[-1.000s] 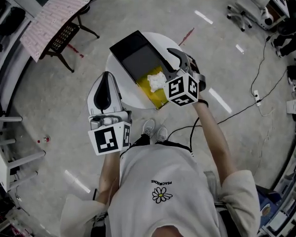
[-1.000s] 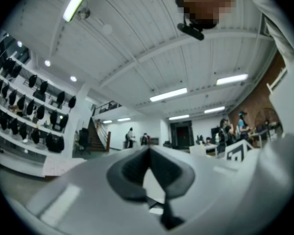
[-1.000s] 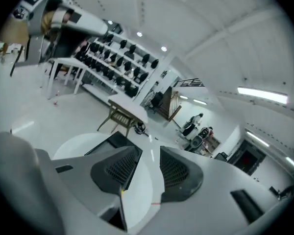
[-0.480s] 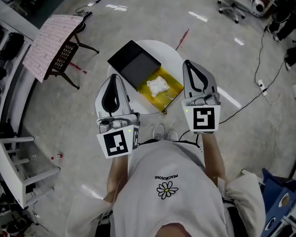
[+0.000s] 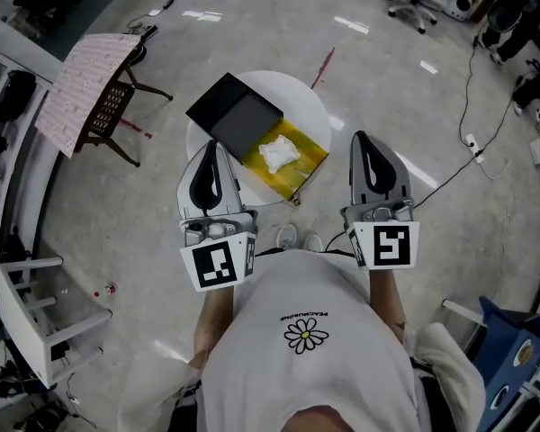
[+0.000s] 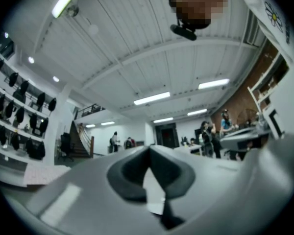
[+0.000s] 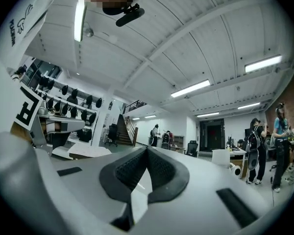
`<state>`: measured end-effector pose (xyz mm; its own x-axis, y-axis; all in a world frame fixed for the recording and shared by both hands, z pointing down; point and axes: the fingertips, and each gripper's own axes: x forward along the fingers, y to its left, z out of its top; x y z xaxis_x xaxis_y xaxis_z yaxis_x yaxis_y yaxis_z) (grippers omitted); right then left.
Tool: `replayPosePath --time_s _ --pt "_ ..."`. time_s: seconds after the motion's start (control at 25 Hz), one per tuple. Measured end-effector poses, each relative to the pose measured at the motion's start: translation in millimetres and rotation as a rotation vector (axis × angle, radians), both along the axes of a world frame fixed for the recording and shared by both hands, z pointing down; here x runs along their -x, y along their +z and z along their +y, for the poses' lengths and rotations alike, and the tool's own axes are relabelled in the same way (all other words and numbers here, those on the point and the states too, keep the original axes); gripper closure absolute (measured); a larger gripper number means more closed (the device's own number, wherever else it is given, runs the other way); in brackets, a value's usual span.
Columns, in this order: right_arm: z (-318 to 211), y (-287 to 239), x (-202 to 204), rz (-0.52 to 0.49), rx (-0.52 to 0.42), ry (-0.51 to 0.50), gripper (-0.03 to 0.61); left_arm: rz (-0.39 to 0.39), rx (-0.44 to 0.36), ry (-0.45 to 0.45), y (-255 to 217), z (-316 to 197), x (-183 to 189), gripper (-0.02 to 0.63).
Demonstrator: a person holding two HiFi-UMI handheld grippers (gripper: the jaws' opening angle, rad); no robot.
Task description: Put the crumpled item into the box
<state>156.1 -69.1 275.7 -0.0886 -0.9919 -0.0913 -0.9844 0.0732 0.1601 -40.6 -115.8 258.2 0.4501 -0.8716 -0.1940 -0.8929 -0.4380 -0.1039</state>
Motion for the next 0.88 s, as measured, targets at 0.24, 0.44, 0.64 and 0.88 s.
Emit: replayPosePath --time_s 0.24,0.44,0.64,0.88 --pt "6.2 9.0 2.9 -0.008 0.025 -0.002 0.578 0.005 0.012 0.002 4.2 1.5 -1.4 0.612" --pt "7.2 7.3 5.2 -0.013 0.014 -0.005 0.578 0.007 0.013 -0.001 3.9 4.2 1.0 0.612" --pt "6.5 5.2 2.1 -0.018 0.007 -0.001 0.578 0.01 0.016 -0.002 3.8 3.1 1.8 0.612" --pt "6.4 4.7 -1.3 -0.016 0.003 0.01 0.578 0.01 0.016 -0.003 4.5 2.2 4.6 0.612"
